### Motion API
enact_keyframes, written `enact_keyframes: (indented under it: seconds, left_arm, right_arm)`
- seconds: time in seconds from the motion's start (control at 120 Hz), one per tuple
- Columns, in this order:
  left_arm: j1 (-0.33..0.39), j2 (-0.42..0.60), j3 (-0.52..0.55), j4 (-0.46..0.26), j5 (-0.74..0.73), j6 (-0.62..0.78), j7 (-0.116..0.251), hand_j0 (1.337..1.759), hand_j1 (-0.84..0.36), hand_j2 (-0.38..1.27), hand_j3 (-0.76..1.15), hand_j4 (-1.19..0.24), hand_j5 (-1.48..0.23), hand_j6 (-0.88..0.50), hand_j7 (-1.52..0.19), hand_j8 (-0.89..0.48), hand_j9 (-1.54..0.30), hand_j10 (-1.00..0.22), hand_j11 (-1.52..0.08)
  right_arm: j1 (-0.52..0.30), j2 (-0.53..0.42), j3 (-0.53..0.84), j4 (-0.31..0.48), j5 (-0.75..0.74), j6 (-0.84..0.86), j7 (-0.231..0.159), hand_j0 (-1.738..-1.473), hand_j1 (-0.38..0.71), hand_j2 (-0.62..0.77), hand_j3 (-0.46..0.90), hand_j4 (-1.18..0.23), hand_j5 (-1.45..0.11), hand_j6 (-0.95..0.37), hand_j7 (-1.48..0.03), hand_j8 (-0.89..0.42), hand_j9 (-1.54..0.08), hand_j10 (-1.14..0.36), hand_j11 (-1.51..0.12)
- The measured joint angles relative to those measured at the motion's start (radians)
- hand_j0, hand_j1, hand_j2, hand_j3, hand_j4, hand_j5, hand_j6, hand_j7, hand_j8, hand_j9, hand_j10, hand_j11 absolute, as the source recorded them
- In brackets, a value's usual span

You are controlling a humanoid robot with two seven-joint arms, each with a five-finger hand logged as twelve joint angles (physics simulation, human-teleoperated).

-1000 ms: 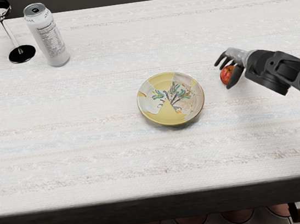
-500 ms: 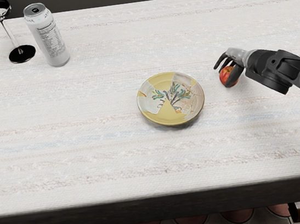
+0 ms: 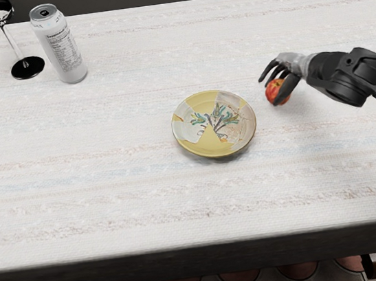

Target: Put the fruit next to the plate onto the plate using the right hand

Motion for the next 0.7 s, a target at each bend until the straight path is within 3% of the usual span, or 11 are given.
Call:
enact_keyframes:
  seconds: [0.342, 0.7]
  left_arm:
    - [0.000, 0.000, 0.000, 0.000, 0.000, 0.000, 0.000, 1.658, 0.07, 0.05, 0.00, -0.23, -0.30, -0.23, -0.30, -0.23, -0.30, -0.23, -0.30]
    - [0.000, 0.000, 0.000, 0.000, 0.000, 0.000, 0.000, 1.658, 0.07, 0.05, 0.00, -0.23, -0.30, -0.23, -0.30, -0.23, -0.30, -0.23, -0.30]
  right_arm:
    - [0.052, -0.084, 0.012, 0.150, 0.067, 0.011, -0.016, -1.657, 0.22, 0.08, 0.00, -0.54, -0.72, -0.56, -0.71, -0.42, -0.72, -0.47, -0.71]
    - [0.055, -0.076, 0.035, 0.207, 0.075, 0.012, -0.012, -1.656, 0.22, 0.08, 0.00, -0.55, -0.73, -0.56, -0.72, -0.42, -0.73, -0.48, -0.73]
